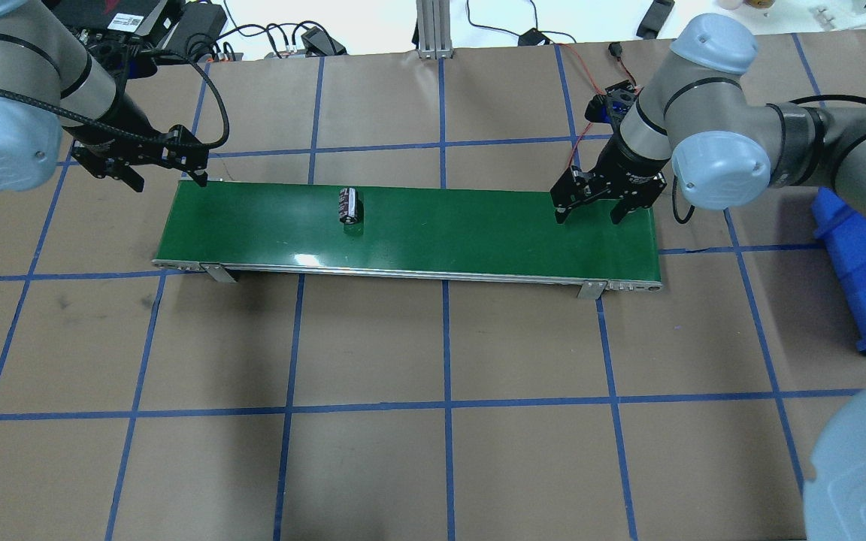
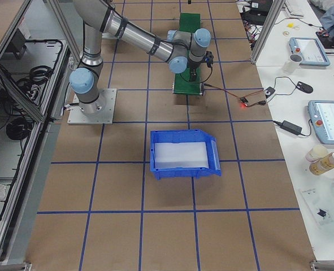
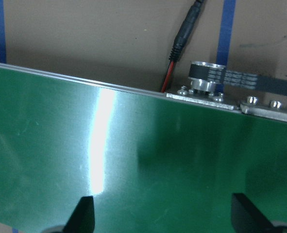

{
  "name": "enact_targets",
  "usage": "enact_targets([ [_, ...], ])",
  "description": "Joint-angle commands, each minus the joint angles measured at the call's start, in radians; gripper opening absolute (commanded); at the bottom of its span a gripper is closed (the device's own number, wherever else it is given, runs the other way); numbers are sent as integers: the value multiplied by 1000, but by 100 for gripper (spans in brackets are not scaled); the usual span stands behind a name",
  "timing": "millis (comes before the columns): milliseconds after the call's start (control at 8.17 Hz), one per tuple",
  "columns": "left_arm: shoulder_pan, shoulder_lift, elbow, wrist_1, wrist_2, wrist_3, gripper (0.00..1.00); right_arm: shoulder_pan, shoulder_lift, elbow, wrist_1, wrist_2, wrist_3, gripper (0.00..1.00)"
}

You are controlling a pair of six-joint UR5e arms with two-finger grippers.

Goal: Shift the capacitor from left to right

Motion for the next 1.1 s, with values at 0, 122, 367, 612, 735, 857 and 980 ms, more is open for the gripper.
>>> enact_targets([
  [0,2,2,-1,-3,14,16,100,-5,11,2,1,19,4,100],
  [122,4,-1,-1,2,15,72,100,-5,12,0,1,19,5,100],
  [367,4,-21,3,17,14,107,100,-5,11,2,1,20,72,100],
  [612,5,-16,0,40,20,159,100,-3,23,2,-3,25,122,100],
  [735,5,-22,2,42,15,162,100,-5,23,2,-3,26,122,100],
  [857,7,-27,2,42,9,156,100,-3,23,2,-6,48,122,100],
  [980,5,-26,8,40,14,151,100,-5,23,2,-6,69,122,100],
])
